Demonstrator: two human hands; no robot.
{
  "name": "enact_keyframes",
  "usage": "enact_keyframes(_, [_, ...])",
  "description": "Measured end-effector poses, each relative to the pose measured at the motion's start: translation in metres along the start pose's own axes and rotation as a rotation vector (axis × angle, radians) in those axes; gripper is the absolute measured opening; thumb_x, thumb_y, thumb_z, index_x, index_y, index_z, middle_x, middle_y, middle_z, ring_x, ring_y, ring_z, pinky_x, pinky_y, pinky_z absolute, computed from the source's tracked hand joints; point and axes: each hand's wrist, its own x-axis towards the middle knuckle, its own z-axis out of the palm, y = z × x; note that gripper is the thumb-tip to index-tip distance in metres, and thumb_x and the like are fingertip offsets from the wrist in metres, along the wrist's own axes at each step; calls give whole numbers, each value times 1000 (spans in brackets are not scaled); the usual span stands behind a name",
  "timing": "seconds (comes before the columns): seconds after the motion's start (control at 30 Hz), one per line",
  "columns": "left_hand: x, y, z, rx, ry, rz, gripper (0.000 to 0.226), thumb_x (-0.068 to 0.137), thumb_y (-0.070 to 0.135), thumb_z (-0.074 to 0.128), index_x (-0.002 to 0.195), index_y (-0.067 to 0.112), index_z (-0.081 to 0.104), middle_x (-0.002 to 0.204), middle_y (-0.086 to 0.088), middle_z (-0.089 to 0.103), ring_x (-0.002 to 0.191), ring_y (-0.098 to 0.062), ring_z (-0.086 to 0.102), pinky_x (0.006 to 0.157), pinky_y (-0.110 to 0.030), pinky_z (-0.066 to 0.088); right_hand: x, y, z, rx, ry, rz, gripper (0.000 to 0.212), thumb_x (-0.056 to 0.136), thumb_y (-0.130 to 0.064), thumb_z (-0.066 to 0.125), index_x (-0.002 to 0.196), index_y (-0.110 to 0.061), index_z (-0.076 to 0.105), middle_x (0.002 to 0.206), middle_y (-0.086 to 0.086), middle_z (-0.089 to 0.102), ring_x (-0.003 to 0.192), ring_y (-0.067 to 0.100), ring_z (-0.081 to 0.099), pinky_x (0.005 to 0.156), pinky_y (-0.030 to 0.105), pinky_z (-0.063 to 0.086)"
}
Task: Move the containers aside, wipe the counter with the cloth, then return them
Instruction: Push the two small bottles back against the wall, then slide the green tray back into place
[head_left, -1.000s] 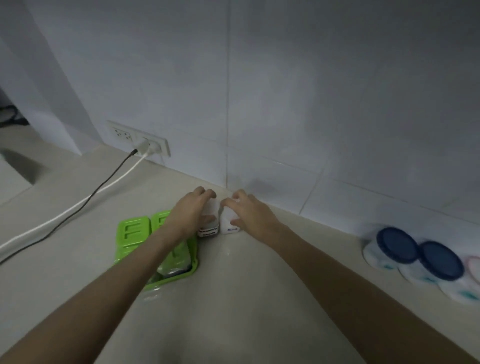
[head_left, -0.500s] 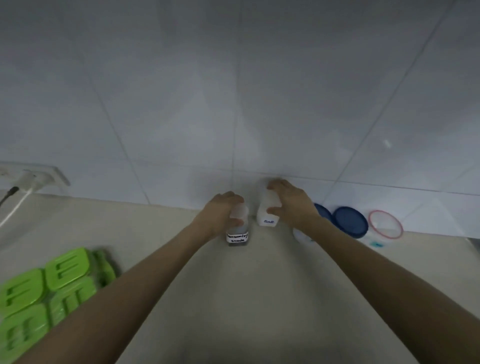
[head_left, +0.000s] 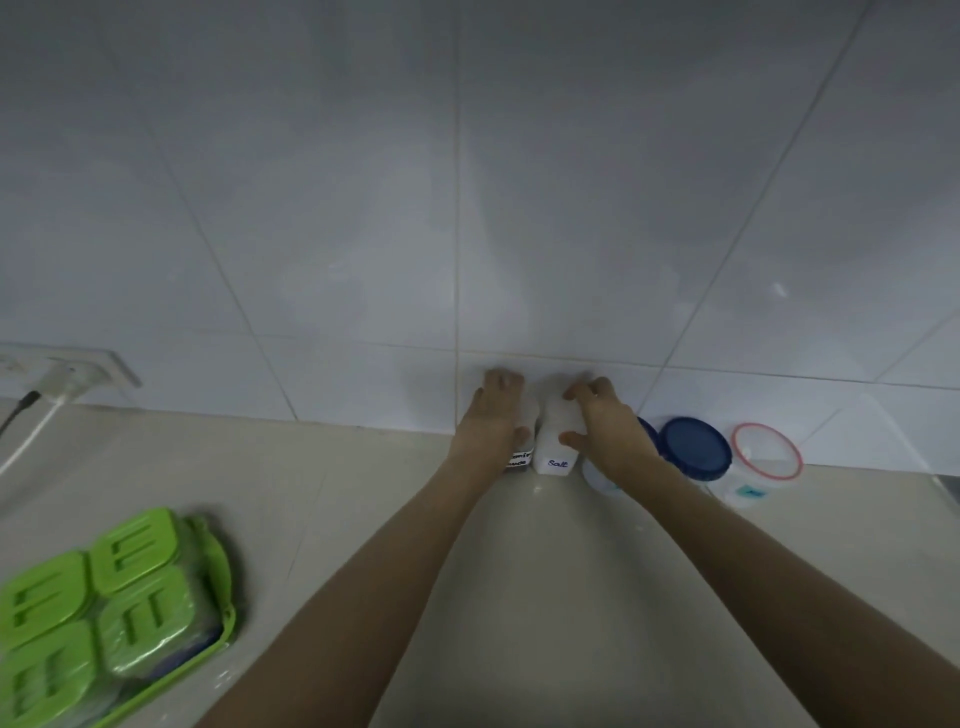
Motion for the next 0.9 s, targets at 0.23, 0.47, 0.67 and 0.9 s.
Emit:
enact_keyframes(0.23, [-48,-35,-32,-16,24,-95,55,88,22,60,137,11,38,130,-16,45,119,-34,47,95,-46,47,-42,-10,-2,77,357,-135,29,81,-4,67,109,1,59,131,22,48,105,36,56,88,41,50])
enact_keyframes(0.47, [-166,-120,-78,106,126,-285,38,90,22,55,126,11,50,123,-14,53,114,-33,51,90,-43,48,-83,-72,38,-37,243,-272,17,74,-6,70,90,-6,63,88,15,60,80,37,59,70,41,47])
enact_keyframes(0.67, [-272,-168,-97,229,107,-362,30,84,22,62,110,7,61,112,-16,59,105,-35,56,89,-42,45,-104,-177,102,146,-370,-330,33,88,-32,62,110,-7,58,113,15,55,106,28,55,95,39,43])
enact_keyframes(0.9, [-351,-196,-95,-24,459,-896,67,80,34,71,134,5,45,141,-22,42,131,-38,39,109,-45,35,-123,-278,165,531,-607,-35,72,85,-61,50,130,-4,45,131,17,56,119,29,54,105,43,42])
